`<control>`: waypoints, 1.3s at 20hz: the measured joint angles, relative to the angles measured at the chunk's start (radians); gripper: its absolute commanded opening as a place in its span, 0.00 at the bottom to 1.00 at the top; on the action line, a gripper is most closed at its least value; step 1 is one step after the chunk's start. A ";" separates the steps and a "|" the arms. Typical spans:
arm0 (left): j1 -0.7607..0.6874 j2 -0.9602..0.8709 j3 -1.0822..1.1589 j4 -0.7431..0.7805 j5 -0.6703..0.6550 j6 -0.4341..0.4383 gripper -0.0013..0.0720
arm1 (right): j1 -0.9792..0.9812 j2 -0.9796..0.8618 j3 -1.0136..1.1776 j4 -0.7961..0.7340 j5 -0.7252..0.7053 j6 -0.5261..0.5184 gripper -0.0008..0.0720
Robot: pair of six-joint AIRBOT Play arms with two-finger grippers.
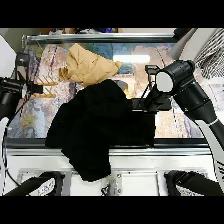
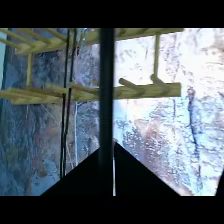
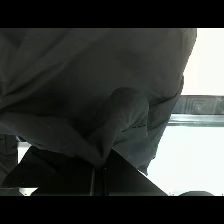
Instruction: Fold the clothes and pants, and hang the long-sleeved shirts on hangers.
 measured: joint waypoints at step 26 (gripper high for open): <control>0.203 0.002 0.098 -1.139 -0.848 1.525 0.04 | -0.001 0.000 0.002 0.029 0.016 -0.005 0.04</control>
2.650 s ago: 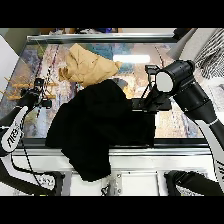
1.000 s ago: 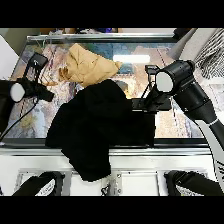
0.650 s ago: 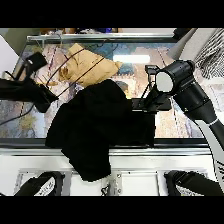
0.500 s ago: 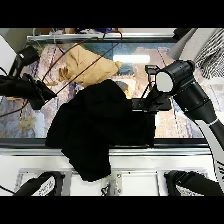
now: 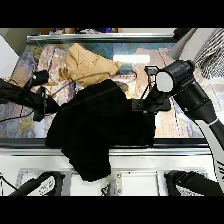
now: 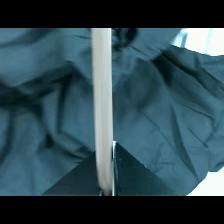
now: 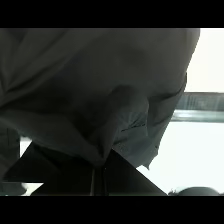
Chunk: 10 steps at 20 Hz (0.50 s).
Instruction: Fold the clothes and pants, and hang the long-sleeved shirts on hangers.
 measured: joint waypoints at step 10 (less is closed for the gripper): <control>-0.053 -0.087 -0.116 -0.002 -0.004 0.112 0.04 | -0.137 0.001 0.043 0.140 0.110 -0.057 0.04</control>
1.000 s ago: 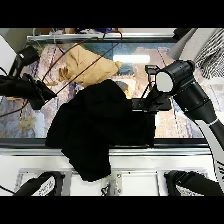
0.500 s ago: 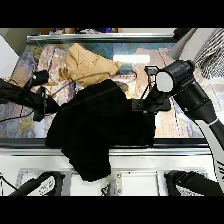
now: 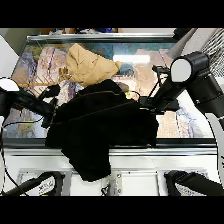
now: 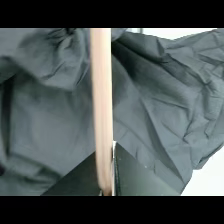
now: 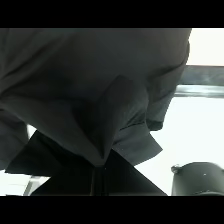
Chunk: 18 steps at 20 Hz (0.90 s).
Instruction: Fold the clothes and pants, and hang the long-sleeved shirts on hangers.
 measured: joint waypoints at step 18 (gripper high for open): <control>-0.189 -0.090 -0.005 -0.005 0.094 0.020 0.04 | -0.031 0.032 0.093 0.010 0.007 -0.034 0.04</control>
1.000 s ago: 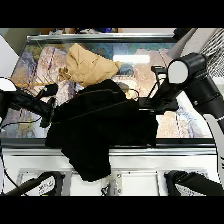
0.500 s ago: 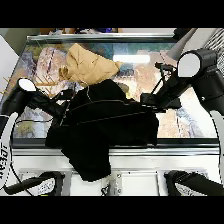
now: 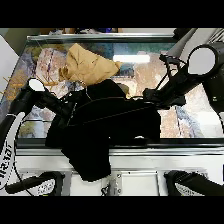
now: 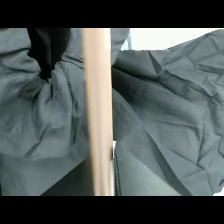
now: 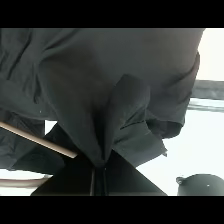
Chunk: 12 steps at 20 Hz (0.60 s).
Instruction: Fold the clothes and pants, and hang the long-sleeved shirts on hangers.
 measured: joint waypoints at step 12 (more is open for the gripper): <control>0.010 0.000 0.000 0.005 0.009 -0.016 0.04 | 0.002 0.037 0.005 -0.053 0.002 -0.007 0.04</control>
